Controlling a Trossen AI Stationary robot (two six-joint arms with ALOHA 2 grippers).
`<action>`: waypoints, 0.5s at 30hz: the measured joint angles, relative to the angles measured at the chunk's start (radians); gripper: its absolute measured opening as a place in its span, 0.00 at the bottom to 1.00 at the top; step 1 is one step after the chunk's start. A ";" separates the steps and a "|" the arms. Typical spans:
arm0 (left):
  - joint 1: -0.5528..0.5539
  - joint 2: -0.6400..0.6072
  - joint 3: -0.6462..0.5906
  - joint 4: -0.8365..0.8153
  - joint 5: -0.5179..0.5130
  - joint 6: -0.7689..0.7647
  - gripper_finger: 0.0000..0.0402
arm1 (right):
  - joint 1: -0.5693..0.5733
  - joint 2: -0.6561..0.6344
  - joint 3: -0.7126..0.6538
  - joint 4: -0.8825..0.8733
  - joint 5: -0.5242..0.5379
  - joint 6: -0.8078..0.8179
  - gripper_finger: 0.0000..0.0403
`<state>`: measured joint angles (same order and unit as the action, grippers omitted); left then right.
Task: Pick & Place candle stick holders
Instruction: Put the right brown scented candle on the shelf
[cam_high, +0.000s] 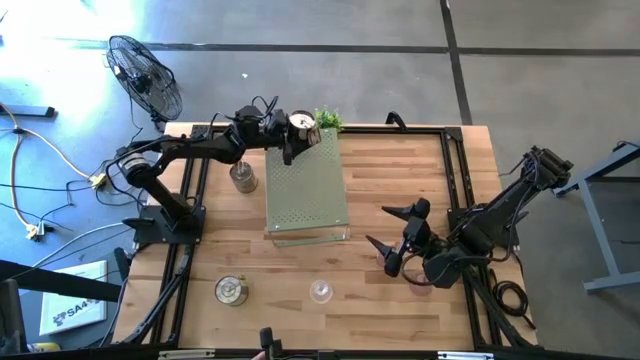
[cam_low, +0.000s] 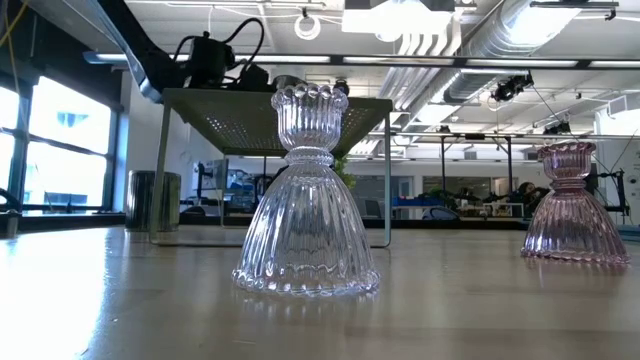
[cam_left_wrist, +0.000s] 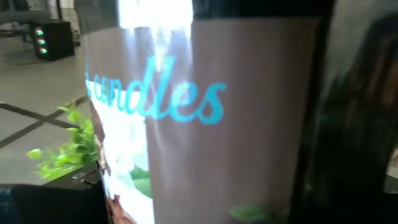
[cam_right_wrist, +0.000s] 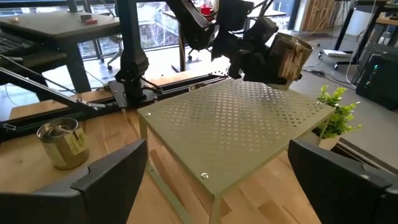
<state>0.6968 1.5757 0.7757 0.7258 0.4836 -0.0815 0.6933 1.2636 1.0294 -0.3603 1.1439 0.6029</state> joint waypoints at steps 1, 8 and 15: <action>0.000 0.000 0.000 -0.002 0.000 0.005 0.85 | 0.000 0.000 0.000 -0.001 -0.001 0.000 0.95; 0.002 0.000 0.000 -0.083 -0.036 0.025 0.86 | 0.000 0.000 0.000 -0.001 -0.002 0.000 0.95; -0.019 -0.001 0.001 -0.120 0.002 0.059 0.88 | 0.000 0.000 0.000 -0.001 0.002 0.001 0.95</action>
<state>0.6773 1.5749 0.7769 0.6060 0.4861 -0.0223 0.6933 1.2640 1.0294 -0.3614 1.1456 0.6039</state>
